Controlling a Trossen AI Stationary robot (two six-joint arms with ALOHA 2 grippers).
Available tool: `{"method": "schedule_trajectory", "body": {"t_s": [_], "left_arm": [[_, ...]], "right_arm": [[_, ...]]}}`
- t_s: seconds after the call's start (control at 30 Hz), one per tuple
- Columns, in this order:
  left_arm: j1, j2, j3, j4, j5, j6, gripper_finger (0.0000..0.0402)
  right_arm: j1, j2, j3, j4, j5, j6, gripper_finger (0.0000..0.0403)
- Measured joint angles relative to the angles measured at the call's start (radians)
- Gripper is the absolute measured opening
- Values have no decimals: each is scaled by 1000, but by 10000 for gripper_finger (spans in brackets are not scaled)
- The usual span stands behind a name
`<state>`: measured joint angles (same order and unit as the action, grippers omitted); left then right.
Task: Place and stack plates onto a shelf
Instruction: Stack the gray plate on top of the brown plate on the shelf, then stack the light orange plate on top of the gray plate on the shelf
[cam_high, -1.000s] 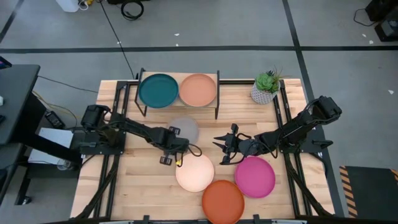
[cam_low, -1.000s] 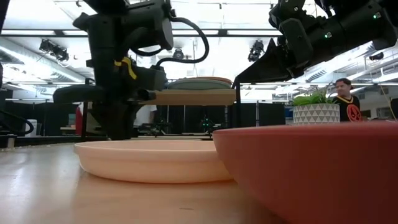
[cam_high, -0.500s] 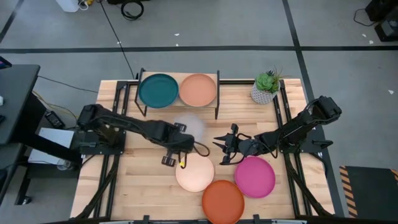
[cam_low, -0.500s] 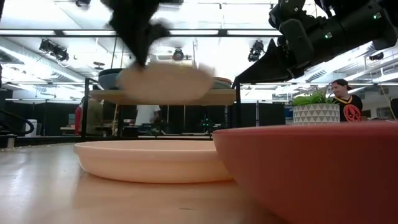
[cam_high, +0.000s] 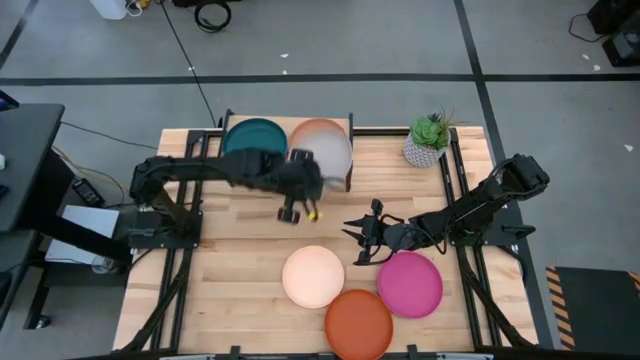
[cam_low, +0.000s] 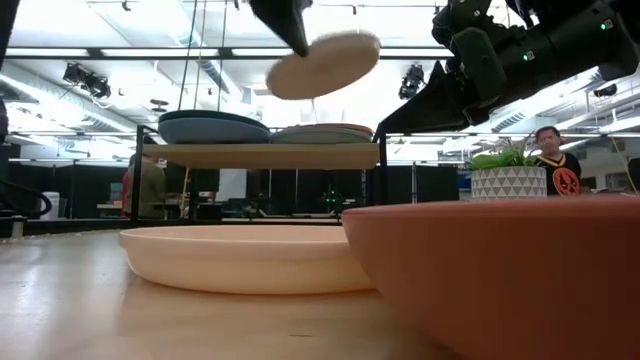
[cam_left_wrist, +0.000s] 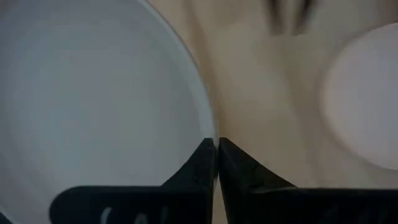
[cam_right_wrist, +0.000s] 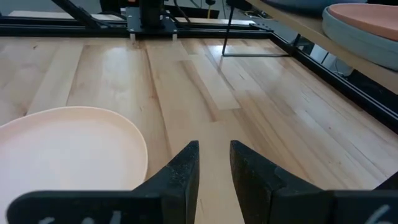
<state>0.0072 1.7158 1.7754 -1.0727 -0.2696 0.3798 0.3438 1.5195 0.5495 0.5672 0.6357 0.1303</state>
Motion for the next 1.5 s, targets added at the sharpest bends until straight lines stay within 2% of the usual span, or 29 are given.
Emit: {"method": "schedule_trajectory", "body": {"t_s": [0.23, 0.37, 0.53, 0.73, 0.83, 0.97, 1.13, 1.2, 1.33, 1.37, 1.43, 1.5], "left_arm": [[164, 53, -1, 102, 60, 132, 14], [232, 95, -1, 99, 91, 150, 16], [280, 129, -1, 109, 85, 135, 62], [264, 128, -1, 101, -22, 137, 154], [226, 115, 27, 66, -70, 151, 185], [151, 100, 84, 38, -67, 153, 197], [110, 96, 133, -5, -98, 124, 187], [113, 95, 144, -55, -37, 69, 181], [84, 95, 140, -112, 271, -55, 172], [62, 94, 126, -107, 322, -79, 171], [2, 92, 69, -92, 342, -98, 169], [-70, 98, -4, -74, 316, -100, 167]], "right_arm": [[0, 0, -1, 1, 2, -3, 96], [0, 0, -11, 4, 6, -4, 96], [0, -1, -17, 7, 9, -3, 96], [0, -1, -17, 9, 10, -3, 96], [0, -1, -17, 9, 10, -3, 96], [0, -1, -17, 11, 15, -4, 96], [0, -1, -18, 32, 13, -5, 96], [0, -1, -18, 31, 3, -3, 96], [0, -1, -18, 29, 1, -7, 96], [0, -1, -18, 28, 1, -8, 96], [0, -1, -18, 25, 1, -10, 96], [0, -1, -18, 21, 1, -10, 96]]}}
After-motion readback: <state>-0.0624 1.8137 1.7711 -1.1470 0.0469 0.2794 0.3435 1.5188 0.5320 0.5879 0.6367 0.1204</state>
